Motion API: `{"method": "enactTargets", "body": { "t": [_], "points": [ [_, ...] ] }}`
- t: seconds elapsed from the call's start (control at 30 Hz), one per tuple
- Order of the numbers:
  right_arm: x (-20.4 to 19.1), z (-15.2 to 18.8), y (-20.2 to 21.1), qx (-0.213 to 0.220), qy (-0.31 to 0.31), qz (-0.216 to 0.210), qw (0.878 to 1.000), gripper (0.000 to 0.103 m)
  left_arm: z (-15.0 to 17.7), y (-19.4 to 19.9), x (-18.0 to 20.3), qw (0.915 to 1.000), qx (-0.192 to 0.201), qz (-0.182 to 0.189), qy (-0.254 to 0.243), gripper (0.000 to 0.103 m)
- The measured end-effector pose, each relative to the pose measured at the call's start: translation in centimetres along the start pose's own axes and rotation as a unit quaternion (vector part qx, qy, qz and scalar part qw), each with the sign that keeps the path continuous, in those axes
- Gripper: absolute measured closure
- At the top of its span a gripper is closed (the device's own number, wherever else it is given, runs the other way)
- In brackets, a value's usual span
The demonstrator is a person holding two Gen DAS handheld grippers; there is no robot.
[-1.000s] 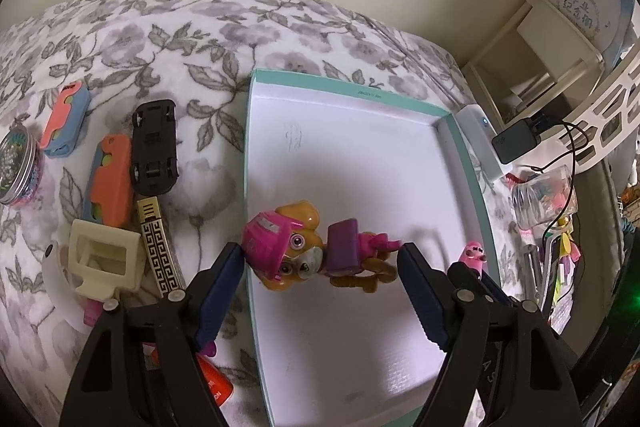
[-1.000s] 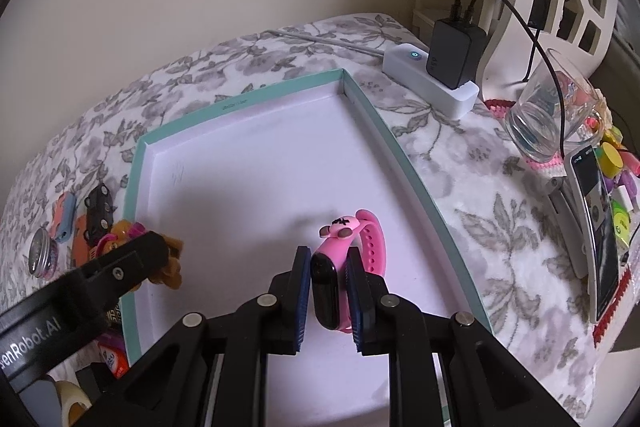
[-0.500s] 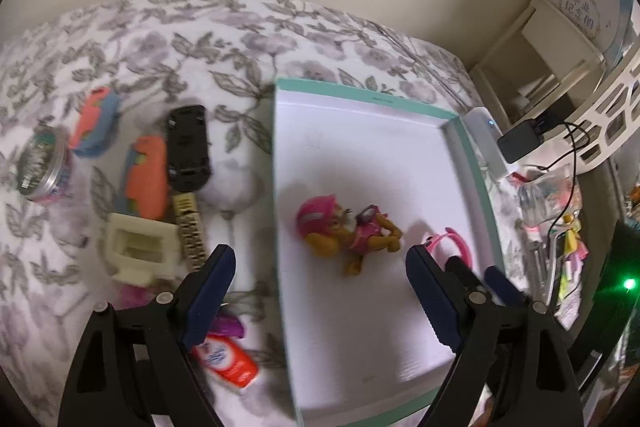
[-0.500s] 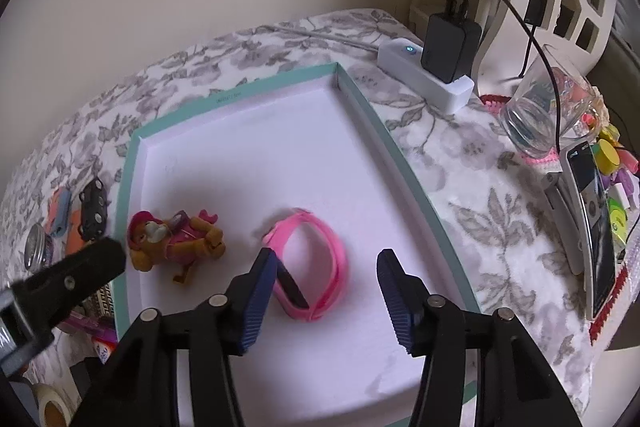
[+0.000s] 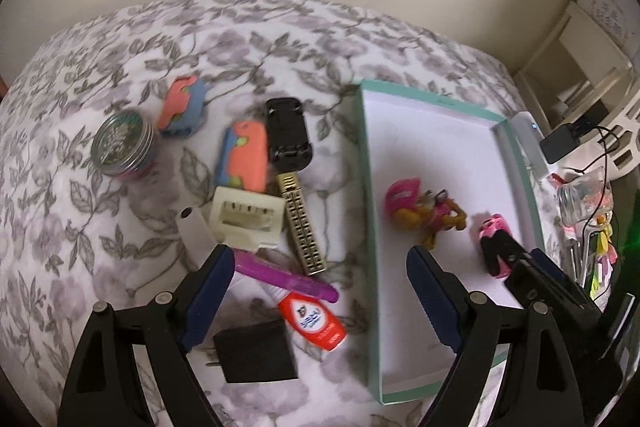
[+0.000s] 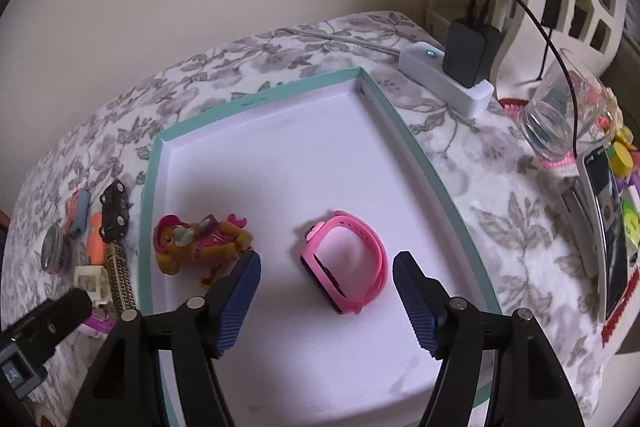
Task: Organize rigid objects
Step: 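Withdraw both grippers from the tray back toward the remaining items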
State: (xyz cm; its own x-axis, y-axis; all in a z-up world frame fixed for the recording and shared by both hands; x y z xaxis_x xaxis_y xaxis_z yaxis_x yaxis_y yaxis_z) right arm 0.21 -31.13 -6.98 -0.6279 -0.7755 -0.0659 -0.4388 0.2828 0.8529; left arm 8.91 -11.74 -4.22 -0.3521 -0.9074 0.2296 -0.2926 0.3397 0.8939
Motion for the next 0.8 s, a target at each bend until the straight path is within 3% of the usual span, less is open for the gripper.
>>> {"method": "enactTargets", "body": {
  "t": [0.33, 0.53, 0.63, 0.7, 0.8],
  "points": [
    [-0.8, -0.5, 0.9, 0.014, -0.002, -0.038, 0.999, 0.030, -0.7, 0.6, -3.3, 0.9986, -0.006, -0.020, 0.048, 0.015],
    [-2.7, -0.3, 2.1, 0.031, 0.033, -0.053, 0.998, 0.002, -1.0, 2.0, -6.1, 0.9949, 0.004, -0.019, 0.099, 0.015],
    [-3.9, -0.2, 2.8, 0.039, 0.058, -0.055, 0.996, 0.001, -0.8, 2.5, -7.8, 0.9919, 0.005, -0.032, 0.123, 0.013],
    [-4.9, 0.2, 3.1, 0.039, 0.076, -0.063, 0.994, 0.001, -0.4, 2.6, -8.7, 0.9900, 0.001, -0.045, 0.134, 0.002],
    [-6.5, 0.9, 3.7, 0.039, 0.105, -0.069, 0.991, 0.001, 0.2, 2.5, -9.2, 0.9889, -0.014, -0.052, 0.139, 0.002]
  ]
}}
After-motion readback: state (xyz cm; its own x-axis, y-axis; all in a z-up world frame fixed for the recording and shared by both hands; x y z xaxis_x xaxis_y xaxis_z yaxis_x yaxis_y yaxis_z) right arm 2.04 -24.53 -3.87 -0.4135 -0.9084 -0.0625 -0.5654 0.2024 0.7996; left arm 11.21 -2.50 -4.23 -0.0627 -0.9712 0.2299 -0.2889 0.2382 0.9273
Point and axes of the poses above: each gripper's, at about its wrist camera, not at the fingertips, and y roughly against the way its jaws point, x to its right, z to its underside, the point moved 6 cm from there along -y, roughly the way its jaws point, and after that the axes turned 4 degrees about z, right-handed, at the moved point
